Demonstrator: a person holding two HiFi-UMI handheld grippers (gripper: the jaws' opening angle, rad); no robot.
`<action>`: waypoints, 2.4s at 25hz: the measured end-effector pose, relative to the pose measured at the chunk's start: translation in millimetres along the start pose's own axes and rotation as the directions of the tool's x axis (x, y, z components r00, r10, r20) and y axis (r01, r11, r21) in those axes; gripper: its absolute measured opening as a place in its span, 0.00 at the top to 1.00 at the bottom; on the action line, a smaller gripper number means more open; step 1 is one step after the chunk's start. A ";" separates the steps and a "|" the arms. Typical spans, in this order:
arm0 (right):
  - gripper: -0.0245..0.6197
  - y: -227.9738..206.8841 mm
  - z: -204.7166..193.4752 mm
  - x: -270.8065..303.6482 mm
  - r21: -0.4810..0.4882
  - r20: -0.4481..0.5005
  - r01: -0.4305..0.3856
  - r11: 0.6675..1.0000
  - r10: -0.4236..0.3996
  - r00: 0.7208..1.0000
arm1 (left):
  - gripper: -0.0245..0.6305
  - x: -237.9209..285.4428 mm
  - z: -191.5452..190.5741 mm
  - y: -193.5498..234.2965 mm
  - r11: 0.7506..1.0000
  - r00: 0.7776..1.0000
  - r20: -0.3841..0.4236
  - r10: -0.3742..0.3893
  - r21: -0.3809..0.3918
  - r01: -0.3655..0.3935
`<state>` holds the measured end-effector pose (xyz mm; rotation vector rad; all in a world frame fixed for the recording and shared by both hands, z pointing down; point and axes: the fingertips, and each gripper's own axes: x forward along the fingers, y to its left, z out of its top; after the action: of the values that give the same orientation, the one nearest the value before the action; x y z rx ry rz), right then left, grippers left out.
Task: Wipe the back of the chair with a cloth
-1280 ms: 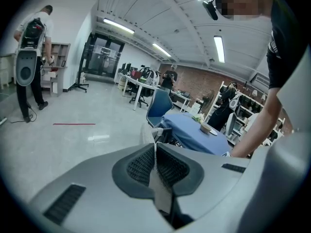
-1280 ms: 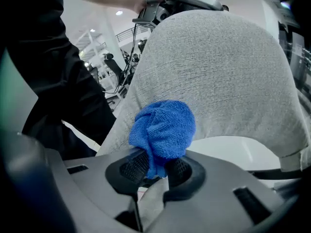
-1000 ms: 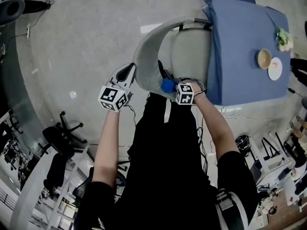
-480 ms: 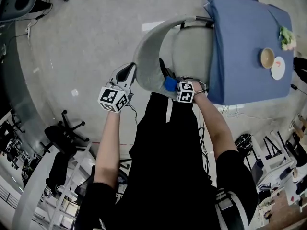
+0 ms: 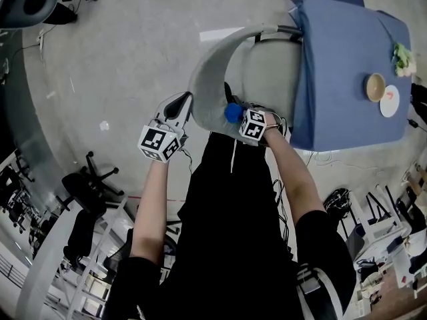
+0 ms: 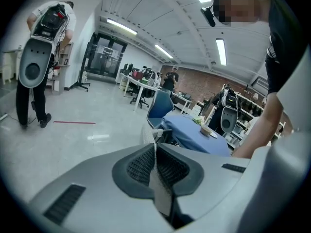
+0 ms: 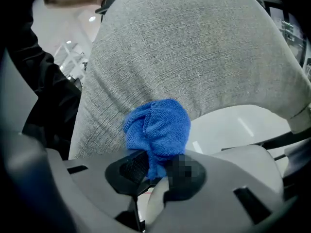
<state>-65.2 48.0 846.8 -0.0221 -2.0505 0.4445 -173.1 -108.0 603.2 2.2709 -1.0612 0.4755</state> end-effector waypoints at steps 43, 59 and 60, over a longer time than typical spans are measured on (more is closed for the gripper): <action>0.80 -173.0 71.6 -25.1 0.251 0.160 0.300 0.921 -0.345 0.925 | 0.91 2.4 -1.3 1.0 0.994 0.995 -0.021 -0.100 0.037 0.100; 0.80 -240.2 55.7 -50.9 0.297 0.151 0.389 0.872 -0.446 0.882 | 0.91 5.9 -7.3 1.3 0.994 0.994 -0.009 -0.111 0.017 0.111; 0.80 -244.6 53.6 -52.9 0.306 0.150 0.394 0.867 -0.452 0.879 | 0.91 6.6 -6.6 0.8 0.993 0.993 -0.008 -0.114 0.020 0.114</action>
<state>-43.1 -206.8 857.3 0.6615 -2.1104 0.4530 -170.1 -108.0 612.2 2.3308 -0.9212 0.4488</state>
